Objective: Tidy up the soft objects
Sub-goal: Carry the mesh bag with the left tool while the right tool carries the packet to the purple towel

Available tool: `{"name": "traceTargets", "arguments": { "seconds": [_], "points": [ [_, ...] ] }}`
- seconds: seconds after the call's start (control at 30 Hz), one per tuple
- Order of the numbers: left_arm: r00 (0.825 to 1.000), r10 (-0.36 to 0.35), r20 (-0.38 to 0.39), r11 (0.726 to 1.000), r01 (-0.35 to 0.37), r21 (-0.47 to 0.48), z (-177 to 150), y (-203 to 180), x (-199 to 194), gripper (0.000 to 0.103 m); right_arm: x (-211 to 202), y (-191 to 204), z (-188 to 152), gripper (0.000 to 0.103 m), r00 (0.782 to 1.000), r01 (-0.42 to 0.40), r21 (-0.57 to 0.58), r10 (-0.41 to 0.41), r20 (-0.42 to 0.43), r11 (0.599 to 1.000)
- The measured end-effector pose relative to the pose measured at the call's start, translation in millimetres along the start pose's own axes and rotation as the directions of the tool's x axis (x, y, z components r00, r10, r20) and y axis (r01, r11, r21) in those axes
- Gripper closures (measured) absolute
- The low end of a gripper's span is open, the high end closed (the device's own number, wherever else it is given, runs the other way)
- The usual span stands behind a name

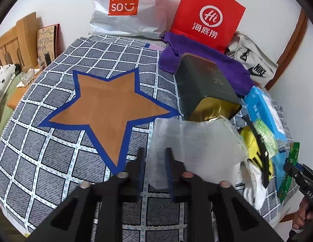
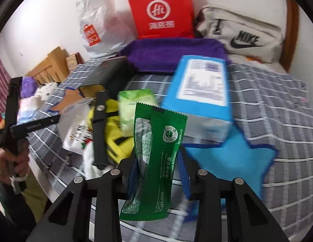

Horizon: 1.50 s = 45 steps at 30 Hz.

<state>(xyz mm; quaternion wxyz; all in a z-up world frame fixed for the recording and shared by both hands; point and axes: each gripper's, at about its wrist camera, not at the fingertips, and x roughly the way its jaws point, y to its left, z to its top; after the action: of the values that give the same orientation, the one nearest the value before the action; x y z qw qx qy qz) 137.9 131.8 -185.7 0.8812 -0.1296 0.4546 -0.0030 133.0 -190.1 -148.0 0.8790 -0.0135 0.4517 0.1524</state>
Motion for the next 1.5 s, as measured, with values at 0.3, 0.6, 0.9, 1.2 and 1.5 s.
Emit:
{"name": "traceTargets", "arguments": {
  "seconds": [0.3, 0.6, 0.9, 1.2, 1.5],
  "points": [
    [0.999, 0.026, -0.018, 0.997, -0.025, 0.077, 3, -20, 18, 0.040, 27, -25, -14, 0.064, 0.989, 0.106, -0.013, -0.107, -0.103, 0.994],
    [0.989, 0.145, 0.012, 0.980, -0.145, 0.138, 3, -22, 32, 0.040, 41, -23, -23, 0.028, 0.979, 0.162, -0.098, -0.172, -0.110, 0.982],
    [0.996, 0.090, 0.027, 0.977, -0.094, 0.191, 2, -27, 32, 0.084, 40, -18, -25, 0.063, 0.992, 0.087, -0.096, -0.095, -0.077, 0.992],
    [0.999, -0.037, 0.019, 0.995, 0.035, 0.090, 8, -16, 14, 0.094, 24, -15, -15, 0.080, 0.998, 0.039, -0.086, -0.043, -0.053, 0.996],
    [0.993, -0.070, 0.099, 0.995, 0.063, 0.073, 24, -17, -33, 0.094, -6, -15, 6, 0.080, 1.000, -0.005, -0.058, 0.006, 0.015, 0.998]
  ]
}}
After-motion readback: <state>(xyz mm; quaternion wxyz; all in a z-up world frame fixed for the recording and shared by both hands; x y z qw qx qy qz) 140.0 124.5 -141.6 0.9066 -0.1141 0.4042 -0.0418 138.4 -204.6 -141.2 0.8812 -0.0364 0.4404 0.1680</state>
